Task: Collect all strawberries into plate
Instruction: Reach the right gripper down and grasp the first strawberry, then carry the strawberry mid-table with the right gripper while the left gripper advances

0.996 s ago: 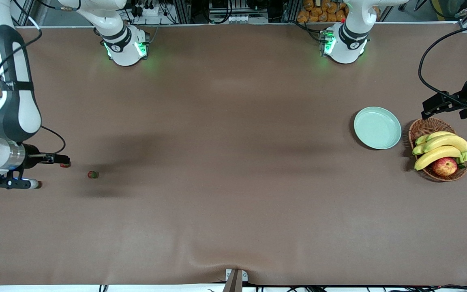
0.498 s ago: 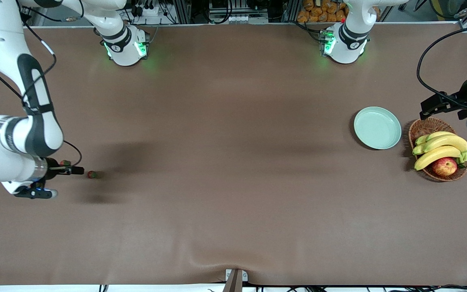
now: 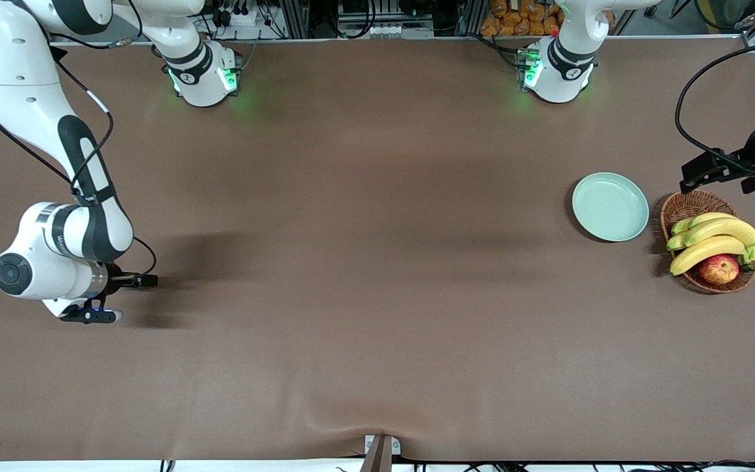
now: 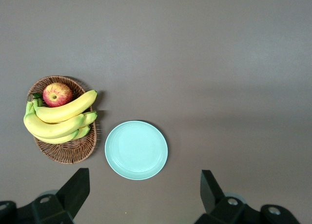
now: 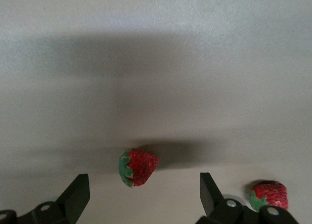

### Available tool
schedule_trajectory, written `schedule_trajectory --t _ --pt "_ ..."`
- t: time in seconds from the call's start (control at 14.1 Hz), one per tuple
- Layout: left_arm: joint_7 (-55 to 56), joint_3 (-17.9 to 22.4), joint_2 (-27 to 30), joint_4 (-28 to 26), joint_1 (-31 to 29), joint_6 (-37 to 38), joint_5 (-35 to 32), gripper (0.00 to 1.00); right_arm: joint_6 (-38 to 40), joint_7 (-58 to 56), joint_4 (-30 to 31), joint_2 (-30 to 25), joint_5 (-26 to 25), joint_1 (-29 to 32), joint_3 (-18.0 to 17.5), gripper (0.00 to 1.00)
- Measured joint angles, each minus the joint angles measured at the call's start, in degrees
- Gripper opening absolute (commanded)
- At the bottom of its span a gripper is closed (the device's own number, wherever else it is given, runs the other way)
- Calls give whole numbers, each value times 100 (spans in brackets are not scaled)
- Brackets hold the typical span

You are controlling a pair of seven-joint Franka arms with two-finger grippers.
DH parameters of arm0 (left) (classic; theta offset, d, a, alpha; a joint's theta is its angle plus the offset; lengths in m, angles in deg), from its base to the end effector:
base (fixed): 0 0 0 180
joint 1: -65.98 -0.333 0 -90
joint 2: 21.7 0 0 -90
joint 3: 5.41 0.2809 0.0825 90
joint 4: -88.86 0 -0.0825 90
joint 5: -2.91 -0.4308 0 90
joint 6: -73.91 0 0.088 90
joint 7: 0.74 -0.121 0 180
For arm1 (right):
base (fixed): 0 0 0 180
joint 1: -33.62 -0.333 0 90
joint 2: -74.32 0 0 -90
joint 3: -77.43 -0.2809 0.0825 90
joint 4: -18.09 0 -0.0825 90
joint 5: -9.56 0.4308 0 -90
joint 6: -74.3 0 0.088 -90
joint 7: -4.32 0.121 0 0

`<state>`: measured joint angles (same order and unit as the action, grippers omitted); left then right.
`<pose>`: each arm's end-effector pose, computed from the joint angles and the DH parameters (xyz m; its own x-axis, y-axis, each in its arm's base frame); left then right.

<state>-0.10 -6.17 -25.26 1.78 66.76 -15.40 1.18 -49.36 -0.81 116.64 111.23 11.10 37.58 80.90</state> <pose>0.6165 -0.0127 0.5630 0.9996 -0.0153 -0.0229 -0.0160 -0.9994 -0.0296 0.6520 -0.0833 0.1231 0.9778 -0.0478 -0.2038 -0.0490 -0.9988 -0.0007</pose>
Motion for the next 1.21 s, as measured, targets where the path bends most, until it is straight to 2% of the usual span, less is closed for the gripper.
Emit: schedule_trajectory --t 0.64,0.78,0.85,1.0,1.07,1.21 --pt "-14 1 -43 -1 -29 0 0 100 -169 0 24 154 289 -2 -7 99" --pt "-15 1 -44 -1 -29 0 0 100 -170 1 24 159 296 -5 -10 54" --pt "-15 1 -44 -1 -29 0 0 100 -170 1 24 159 297 -6 -11 35" --pt "-16 1 -44 -1 -29 0 0 100 -170 1 25 160 299 -10 -12 14" --pt "-16 1 -44 -1 -29 0 0 100 -170 1 25 161 299 -10 -12 7" --pt "-16 1 -45 -1 -29 0 0 100 -177 2 24 160 300 -9 -11 0"
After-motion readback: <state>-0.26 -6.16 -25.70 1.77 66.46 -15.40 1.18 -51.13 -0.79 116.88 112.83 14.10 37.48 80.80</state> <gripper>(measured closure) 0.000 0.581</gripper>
